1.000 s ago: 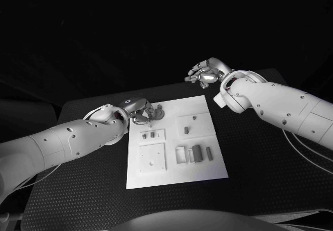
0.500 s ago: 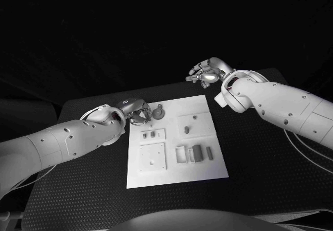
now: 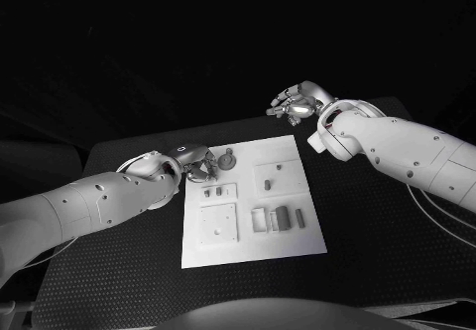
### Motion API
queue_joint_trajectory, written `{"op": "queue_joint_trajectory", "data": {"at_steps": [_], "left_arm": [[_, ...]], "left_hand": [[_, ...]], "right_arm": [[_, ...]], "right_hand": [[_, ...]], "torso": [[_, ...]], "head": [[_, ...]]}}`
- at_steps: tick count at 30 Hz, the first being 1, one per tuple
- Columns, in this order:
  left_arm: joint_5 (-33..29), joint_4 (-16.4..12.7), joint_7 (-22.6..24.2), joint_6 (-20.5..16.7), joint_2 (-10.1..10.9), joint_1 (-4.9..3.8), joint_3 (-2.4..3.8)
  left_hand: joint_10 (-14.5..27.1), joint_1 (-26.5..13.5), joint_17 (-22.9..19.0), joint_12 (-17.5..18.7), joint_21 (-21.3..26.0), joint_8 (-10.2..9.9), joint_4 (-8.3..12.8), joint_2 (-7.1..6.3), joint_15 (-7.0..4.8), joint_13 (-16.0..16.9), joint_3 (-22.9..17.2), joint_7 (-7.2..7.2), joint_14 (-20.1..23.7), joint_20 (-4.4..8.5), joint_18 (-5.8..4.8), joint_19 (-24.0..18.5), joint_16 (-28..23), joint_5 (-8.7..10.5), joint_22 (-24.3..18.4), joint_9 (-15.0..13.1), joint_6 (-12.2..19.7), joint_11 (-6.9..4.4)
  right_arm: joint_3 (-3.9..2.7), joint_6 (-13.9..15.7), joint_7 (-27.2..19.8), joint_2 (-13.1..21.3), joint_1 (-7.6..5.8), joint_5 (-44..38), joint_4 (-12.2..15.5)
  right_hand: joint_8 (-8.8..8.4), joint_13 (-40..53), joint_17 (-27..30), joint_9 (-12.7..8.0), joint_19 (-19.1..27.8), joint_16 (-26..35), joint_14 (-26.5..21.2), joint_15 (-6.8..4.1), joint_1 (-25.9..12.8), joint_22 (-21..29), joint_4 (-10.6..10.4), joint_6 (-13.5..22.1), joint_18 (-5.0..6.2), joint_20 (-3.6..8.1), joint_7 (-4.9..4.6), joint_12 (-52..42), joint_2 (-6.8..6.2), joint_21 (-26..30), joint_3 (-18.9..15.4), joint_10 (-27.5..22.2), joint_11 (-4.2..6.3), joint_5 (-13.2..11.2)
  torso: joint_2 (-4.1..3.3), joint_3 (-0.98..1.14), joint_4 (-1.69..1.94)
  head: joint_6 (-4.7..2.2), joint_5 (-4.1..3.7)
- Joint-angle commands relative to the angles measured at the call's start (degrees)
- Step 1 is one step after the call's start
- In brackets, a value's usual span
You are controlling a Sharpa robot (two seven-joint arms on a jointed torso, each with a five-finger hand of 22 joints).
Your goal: Assemble the parts on the task board
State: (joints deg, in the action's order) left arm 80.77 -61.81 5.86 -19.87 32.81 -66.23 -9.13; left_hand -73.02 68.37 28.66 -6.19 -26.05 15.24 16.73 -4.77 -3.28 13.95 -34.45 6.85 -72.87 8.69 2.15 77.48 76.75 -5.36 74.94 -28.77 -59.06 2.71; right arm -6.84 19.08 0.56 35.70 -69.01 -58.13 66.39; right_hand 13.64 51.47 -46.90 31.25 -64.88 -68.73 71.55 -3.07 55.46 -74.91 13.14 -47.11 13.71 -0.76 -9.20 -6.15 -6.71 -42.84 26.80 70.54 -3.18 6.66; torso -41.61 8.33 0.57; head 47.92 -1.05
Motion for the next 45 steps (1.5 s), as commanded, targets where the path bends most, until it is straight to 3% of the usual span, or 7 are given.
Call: {"op": "queue_joint_trajectory", "data": {"at_steps": [1,45], "left_arm": [[1.03,-0.02,-0.32,1.39,-0.22,-0.02,-0.07],[1.94,0.41,-1.37,3.73,-1.43,0.01,-0.51]], "left_hand": [[-0.20,-0.02,-0.08,-0.09,-0.31,0.27,-0.04,0.18,-0.46,0.10,-0.31,0.10,-0.13,0.28,5.36,0.01,-0.20,-0.20,1.17,-0.02,-0.47,0.06],[-0.16,-0.11,-0.16,0.15,-0.22,0.21,-0.08,0.10,-0.43,0.08,-0.32,0.19,-0.13,0.34,5.17,-0.15,-0.24,-0.25,1.15,0.06,-0.25,0.10]], "right_arm": [[-0.03,-0.47,-0.51,-0.03,0.02,-0.05,0.04],[-0.03,-0.48,-0.54,-0.14,0.02,-0.05,0.02]], "right_hand": [[-0.26,0.07,0.10,0.09,-0.02,0.01,-0.22,-0.22,-0.19,-1.10,-0.14,-0.04,1.29,0.55,-0.36,0.37,0.14,0.18,0.04,0.34,0.05,0.12],[-0.28,0.09,0.11,0.12,-0.03,0.02,-0.21,-0.22,-0.21,-1.10,-0.12,-0.04,1.29,0.55,-0.37,0.42,0.17,0.19,0.05,0.36,0.05,0.12]], "torso": [[0.00,0.07,-0.08],[0.01,0.05,-0.05]], "head": [[0.10,0.03],[0.25,-0.28]]}}
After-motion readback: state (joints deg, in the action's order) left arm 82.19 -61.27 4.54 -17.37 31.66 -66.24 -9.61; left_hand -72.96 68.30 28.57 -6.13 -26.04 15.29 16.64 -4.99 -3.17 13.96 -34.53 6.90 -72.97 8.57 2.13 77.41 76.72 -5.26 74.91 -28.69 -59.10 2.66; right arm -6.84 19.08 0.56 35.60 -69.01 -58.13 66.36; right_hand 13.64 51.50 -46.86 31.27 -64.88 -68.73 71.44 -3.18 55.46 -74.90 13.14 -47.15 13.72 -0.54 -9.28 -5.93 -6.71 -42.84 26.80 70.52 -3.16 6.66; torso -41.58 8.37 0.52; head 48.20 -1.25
